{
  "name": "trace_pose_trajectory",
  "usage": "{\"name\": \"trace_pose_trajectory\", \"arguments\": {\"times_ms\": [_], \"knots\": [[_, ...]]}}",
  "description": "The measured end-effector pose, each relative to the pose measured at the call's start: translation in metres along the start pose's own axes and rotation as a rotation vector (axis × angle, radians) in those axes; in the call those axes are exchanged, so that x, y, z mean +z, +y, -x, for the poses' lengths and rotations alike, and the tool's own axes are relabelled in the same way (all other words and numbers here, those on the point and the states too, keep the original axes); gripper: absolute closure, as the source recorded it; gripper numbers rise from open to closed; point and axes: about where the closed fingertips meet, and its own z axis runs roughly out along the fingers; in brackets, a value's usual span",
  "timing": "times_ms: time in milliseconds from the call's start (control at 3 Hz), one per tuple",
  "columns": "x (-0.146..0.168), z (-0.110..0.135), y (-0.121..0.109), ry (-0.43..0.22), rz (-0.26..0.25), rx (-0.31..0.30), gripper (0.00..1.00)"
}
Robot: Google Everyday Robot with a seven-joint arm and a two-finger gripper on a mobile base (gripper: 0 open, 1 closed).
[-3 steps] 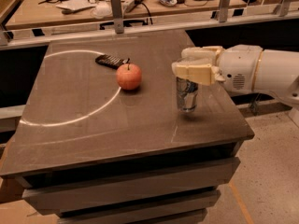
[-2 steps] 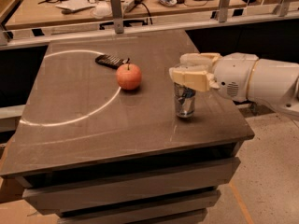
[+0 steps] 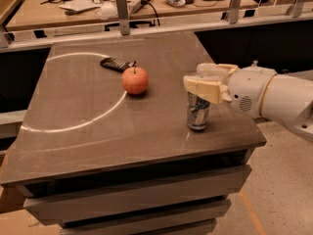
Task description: Place redbull can upright
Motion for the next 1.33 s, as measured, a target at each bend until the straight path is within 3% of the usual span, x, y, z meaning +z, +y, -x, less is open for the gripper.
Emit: {"name": "trace_pose_trajectory", "arguments": {"times_ms": [333, 667, 1333], "knots": [[-0.012, -0.005, -0.004, 0.006, -0.043, 0.025, 0.22], [-0.020, -0.005, -0.007, 0.016, -0.051, 0.031, 0.00], [-0.047, 0.009, -0.020, 0.054, -0.047, 0.014, 0.00]]}}
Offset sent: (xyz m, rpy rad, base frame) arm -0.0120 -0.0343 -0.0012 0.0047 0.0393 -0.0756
